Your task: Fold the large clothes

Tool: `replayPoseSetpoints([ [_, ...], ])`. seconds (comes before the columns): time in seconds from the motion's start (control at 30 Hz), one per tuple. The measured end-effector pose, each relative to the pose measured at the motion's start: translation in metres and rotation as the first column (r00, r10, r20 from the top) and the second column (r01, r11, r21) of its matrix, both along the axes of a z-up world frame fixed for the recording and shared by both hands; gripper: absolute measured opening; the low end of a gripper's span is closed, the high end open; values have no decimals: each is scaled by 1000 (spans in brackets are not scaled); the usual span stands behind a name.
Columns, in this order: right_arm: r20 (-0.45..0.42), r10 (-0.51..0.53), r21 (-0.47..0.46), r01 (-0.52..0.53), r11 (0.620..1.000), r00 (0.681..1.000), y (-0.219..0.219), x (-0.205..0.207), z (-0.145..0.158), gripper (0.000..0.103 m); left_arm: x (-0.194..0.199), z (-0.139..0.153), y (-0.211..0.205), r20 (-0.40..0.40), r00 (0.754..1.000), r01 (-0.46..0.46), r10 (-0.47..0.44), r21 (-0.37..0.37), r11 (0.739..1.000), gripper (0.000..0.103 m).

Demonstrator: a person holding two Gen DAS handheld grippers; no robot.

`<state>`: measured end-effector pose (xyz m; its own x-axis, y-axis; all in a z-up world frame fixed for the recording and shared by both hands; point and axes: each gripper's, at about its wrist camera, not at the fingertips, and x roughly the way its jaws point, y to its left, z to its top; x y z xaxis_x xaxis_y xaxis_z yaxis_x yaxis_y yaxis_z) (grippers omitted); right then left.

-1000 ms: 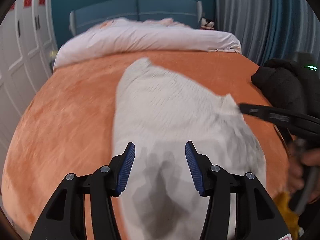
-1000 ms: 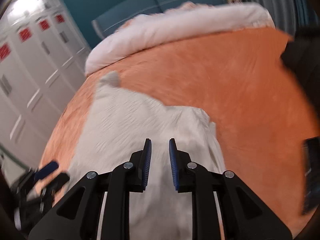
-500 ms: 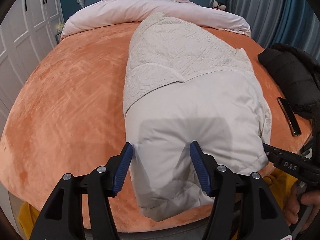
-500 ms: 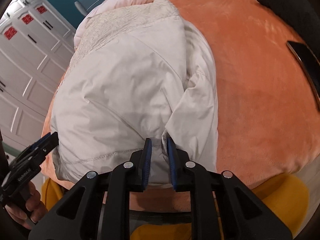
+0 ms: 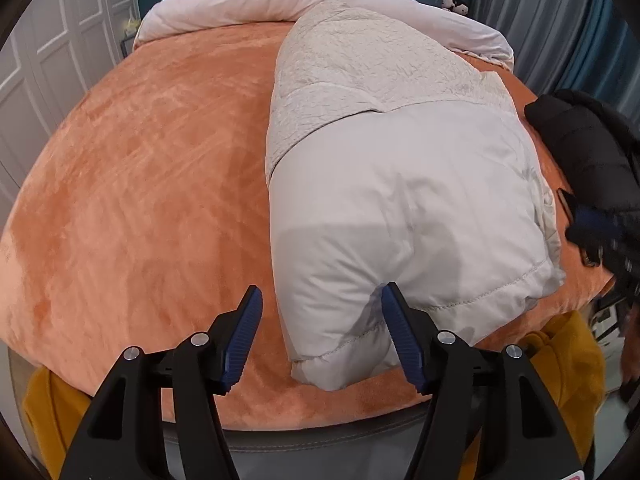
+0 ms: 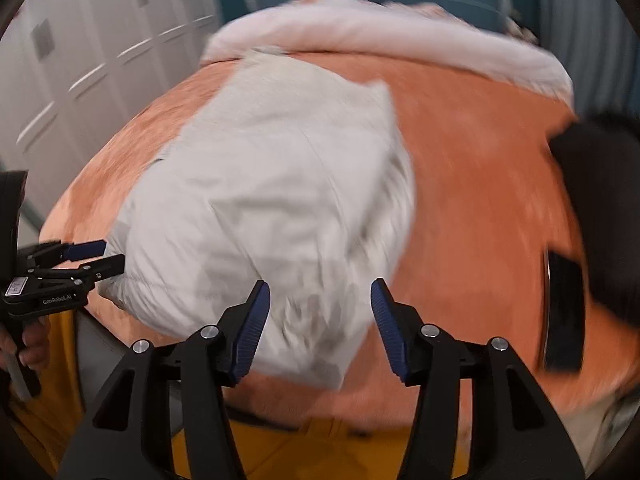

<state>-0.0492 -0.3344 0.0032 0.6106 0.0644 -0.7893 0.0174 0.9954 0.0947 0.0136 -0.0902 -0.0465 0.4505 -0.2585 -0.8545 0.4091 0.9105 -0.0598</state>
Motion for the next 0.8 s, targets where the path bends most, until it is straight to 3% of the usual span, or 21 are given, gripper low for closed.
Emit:
replayPoseSetpoints([
  [0.1,-54,90,35,-88,995,994,-1,27,-9,64,0,1,-1,1,1000,-5,5,11,1000,63],
  [0.2,-138,107,183,-81,980,985,-18,49,-35,65,2,-1,0,-2,1000,-13,13,13,1000,68],
  [0.27,-156,136,329,-78,941,978,-26,54,-48,33,4,-4,2,-12,1000,-20,21,12,1000,69],
  [0.3,-144,151,407,-81,910,978,-29,52,-48,9,5,-4,2,-14,1000,-25,25,14,1000,69],
  [0.33,-121,144,440,-77,895,982,-33,48,-43,4,6,-4,2,-18,999,-26,27,16,1000,69],
  [0.5,40,33,485,-48,873,999,-60,-3,8,2,3,2,1,-40,999,-2,0,-32,999,69],
  [0.57,-41,12,441,7,898,999,-63,-13,-18,2,1,-2,-8,-43,999,13,-13,-15,1000,71],
  [0.63,-168,1,443,74,894,986,-62,-11,-64,3,-2,-9,-16,-47,998,35,-35,-3,999,74],
  [0.67,-191,-5,442,91,892,982,-61,-10,-76,4,-3,-11,-19,-42,998,41,-41,7,999,75],
  [0.8,-197,-69,454,154,878,978,-64,-18,-64,12,-5,-8,-20,4,999,50,-50,54,997,74],
])
